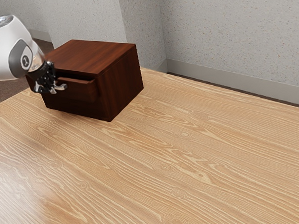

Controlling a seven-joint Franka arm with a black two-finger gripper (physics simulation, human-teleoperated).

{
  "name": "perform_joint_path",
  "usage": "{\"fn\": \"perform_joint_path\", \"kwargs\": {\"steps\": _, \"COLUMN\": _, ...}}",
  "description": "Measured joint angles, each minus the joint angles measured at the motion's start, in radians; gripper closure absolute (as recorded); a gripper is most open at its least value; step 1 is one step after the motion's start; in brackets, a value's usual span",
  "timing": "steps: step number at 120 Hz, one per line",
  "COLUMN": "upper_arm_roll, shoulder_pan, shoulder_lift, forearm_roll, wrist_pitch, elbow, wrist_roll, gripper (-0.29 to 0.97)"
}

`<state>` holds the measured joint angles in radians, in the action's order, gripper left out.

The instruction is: Pull the drawer handle with one arm to open the drawer

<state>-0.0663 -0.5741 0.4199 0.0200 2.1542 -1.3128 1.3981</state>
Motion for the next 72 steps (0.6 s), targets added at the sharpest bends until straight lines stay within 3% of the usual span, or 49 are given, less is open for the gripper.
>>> {"fn": "perform_joint_path", "kwargs": {"steps": 72, "upper_arm_roll": -0.002, "shoulder_pan": -0.004, "shoulder_lift": -0.147, "forearm_roll": -0.006, "wrist_pitch": 0.056, "elbow": -0.208, "wrist_roll": 0.001, "gripper": 0.79}}
